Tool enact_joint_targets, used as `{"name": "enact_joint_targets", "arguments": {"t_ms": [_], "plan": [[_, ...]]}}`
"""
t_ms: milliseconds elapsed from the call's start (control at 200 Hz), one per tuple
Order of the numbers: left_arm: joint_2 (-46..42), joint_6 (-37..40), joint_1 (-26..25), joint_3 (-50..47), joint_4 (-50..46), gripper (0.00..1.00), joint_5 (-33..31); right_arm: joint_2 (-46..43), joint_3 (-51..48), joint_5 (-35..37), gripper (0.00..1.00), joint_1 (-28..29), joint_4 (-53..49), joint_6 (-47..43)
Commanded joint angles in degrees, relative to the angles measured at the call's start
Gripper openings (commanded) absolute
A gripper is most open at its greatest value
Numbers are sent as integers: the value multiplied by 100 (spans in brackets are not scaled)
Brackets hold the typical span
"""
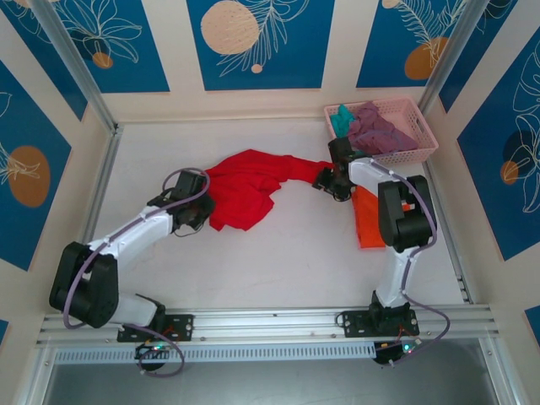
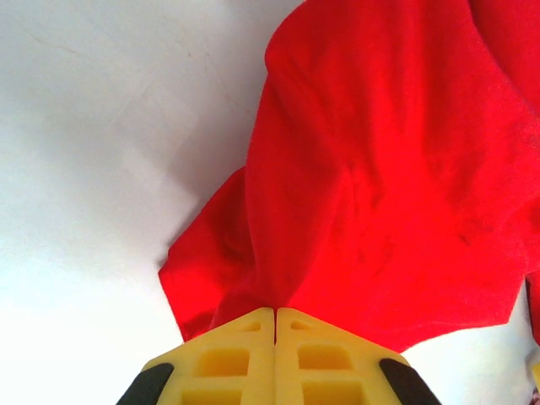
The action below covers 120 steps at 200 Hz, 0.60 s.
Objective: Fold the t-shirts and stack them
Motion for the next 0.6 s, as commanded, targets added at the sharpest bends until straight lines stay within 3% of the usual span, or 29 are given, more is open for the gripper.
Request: {"name": "enact_joint_targets", "arguments": {"t_ms": [0,260,325,525,595], "plan": [[-313,59,-33,37,-375,0,-295,205,323,77,59,12,305,-143],[-492,204,-22,35,-588,0,-444,680,862,-88,58,-55,433,-358],[-476,234,-22,66,-607,0,-445,760,962,-146,48,-91,436,-370],[-456,319,-22,236,-732,0,-530,676,1122,-328,0,-145,432,-473],[-494,355,-22,307,-807,0,-602,441,1044,-447,0,-128,456,-482]]}}
